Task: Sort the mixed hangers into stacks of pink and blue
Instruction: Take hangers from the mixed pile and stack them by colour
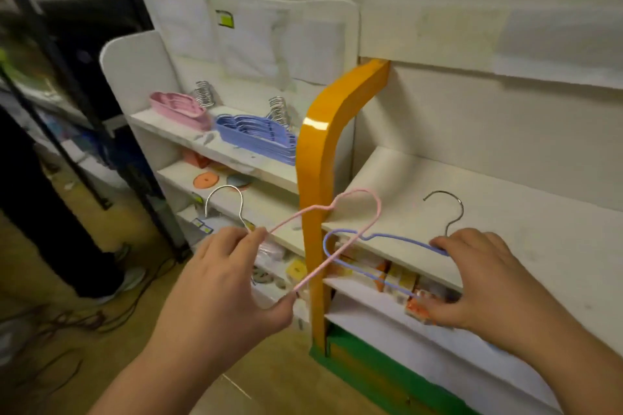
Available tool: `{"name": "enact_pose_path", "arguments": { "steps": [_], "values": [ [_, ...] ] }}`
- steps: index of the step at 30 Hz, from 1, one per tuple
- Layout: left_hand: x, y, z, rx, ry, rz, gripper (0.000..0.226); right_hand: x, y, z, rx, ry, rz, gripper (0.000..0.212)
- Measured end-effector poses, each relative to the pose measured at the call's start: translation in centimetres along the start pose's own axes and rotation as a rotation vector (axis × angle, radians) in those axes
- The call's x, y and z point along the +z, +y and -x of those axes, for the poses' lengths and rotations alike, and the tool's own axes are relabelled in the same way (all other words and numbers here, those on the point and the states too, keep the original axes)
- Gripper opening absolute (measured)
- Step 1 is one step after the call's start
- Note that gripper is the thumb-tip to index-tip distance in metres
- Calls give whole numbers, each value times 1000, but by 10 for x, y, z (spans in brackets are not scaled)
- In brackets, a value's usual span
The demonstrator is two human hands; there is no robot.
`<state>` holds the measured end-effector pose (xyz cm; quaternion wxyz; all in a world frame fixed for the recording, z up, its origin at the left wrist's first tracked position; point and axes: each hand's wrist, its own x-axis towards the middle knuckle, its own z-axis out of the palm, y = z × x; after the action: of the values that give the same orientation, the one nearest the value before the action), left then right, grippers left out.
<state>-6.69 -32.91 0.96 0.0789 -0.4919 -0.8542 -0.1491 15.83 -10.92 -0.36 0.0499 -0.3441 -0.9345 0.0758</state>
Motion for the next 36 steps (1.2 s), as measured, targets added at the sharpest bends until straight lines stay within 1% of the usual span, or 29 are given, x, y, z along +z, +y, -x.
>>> {"name": "enact_pose_path", "arguments": {
  "steps": [4,7,9,11,14,17,21,23,26,29,31,36],
  "values": [
    [-18,-85,36,-140,3,-44,89,17,-82,-9,-93,-33,-43,80],
    [-32,-130,54,-221,-21,-41,88,24,-135,-20,-155,-66,-97,73],
    [-38,-155,57,-252,-30,-44,91,27,-164,-32,-183,-78,-122,70],
    [-38,-178,53,-274,-15,-48,93,33,-188,-48,-205,-60,-116,74],
    [-34,-203,36,-305,-37,-39,91,46,-215,-78,-238,-58,-97,84],
    [-25,-230,5,-304,-83,-63,91,62,-234,-119,-256,-78,-115,84],
    [-17,-273,-58,-299,-141,-120,96,79,-252,-197,-260,-62,-165,88],
    [-15,-295,-97,-312,-148,-129,97,82,-260,-241,-248,-32,-193,86],
    [-13,-319,-150,-311,-141,-145,97,80,-270,-298,-221,23,-224,77],
    [-7,-340,-197,-303,-123,-123,94,74,-279,-343,-184,63,-213,81],
    [-2,-351,-225,-274,-116,-104,91,70,-282,-366,-136,100,-199,84],
    [17,-389,-300,-146,-125,-18,91,77,-291,-410,-14,170,-151,84]
  ]
}}
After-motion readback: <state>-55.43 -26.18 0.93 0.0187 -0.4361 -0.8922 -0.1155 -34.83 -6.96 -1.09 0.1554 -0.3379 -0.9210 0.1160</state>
